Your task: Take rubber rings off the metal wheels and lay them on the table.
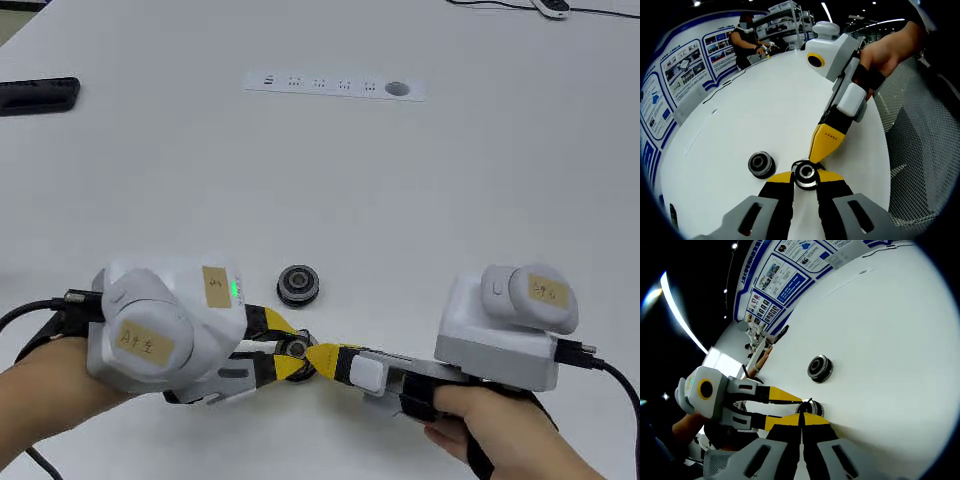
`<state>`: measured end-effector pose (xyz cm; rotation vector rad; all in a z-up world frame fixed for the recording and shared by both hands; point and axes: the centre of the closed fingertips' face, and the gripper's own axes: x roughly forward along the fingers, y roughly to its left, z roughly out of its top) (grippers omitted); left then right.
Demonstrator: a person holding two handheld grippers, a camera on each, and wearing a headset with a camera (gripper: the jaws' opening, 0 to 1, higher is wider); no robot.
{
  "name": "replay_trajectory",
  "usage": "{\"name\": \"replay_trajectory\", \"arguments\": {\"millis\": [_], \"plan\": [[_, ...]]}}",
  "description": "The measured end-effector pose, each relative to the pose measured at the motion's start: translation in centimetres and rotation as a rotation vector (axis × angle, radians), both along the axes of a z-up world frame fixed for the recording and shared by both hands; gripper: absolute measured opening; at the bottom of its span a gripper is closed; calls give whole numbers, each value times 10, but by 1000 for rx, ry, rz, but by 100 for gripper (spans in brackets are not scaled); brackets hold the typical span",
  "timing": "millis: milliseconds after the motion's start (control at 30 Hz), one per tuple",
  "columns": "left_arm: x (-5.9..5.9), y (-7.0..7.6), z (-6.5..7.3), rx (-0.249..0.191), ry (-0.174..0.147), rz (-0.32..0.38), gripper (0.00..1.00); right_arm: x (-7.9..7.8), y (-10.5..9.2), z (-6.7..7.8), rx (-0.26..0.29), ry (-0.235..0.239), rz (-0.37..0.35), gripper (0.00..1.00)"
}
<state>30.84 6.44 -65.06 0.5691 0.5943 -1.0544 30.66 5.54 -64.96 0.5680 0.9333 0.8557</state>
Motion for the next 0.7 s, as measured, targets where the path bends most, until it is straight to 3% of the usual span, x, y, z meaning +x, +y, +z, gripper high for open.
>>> {"name": "replay_trajectory", "arguments": {"millis": [167,467,700], "plan": [[0,12,5,7,-8,17,23,2,1,0,-2,-4,0,1],[5,23,15,-39,-24,91,25,4,5,1,-8,-7,16,1],[9,29,29,-97,-41,144,25,-7,14,3,3,0,55,1]]}}
